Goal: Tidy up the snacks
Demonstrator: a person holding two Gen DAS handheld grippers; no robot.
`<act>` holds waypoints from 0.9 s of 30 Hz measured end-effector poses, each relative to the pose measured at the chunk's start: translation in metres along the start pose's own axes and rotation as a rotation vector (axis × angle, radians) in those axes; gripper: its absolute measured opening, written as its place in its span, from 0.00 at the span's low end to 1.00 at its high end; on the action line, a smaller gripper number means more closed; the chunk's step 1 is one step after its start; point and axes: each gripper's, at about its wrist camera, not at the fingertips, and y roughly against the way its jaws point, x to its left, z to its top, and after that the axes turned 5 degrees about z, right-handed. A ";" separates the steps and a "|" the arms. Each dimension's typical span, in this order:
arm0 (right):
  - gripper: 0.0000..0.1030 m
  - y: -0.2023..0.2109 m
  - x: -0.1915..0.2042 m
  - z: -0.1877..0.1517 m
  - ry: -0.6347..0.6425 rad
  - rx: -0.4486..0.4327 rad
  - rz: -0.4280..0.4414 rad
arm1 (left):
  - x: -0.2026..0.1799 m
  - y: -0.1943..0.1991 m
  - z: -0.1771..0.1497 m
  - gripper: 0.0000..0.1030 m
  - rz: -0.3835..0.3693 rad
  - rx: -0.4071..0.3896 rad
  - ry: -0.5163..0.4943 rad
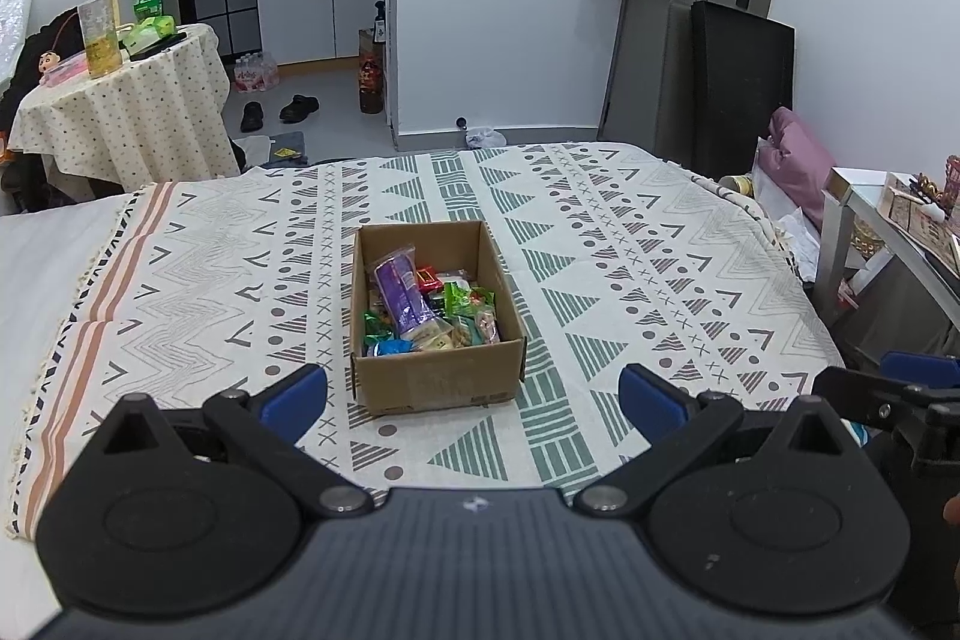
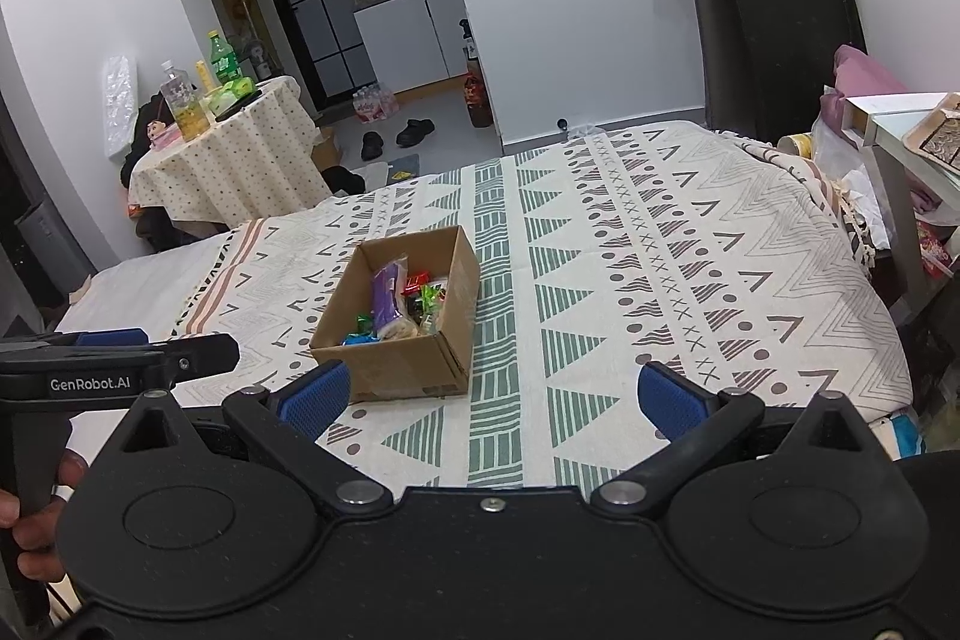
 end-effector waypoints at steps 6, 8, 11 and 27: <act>1.00 0.000 -0.003 0.000 -0.003 0.003 -0.002 | -0.001 0.000 0.000 1.00 0.002 0.001 -0.001; 1.00 0.000 -0.004 0.000 -0.002 0.004 -0.004 | -0.001 -0.001 0.000 1.00 0.000 0.002 0.001; 1.00 0.001 -0.004 0.001 0.000 0.000 -0.003 | -0.001 -0.001 0.000 1.00 0.000 0.003 0.000; 1.00 0.000 -0.002 0.001 0.000 0.002 -0.008 | -0.001 -0.001 -0.002 1.00 -0.001 0.002 -0.001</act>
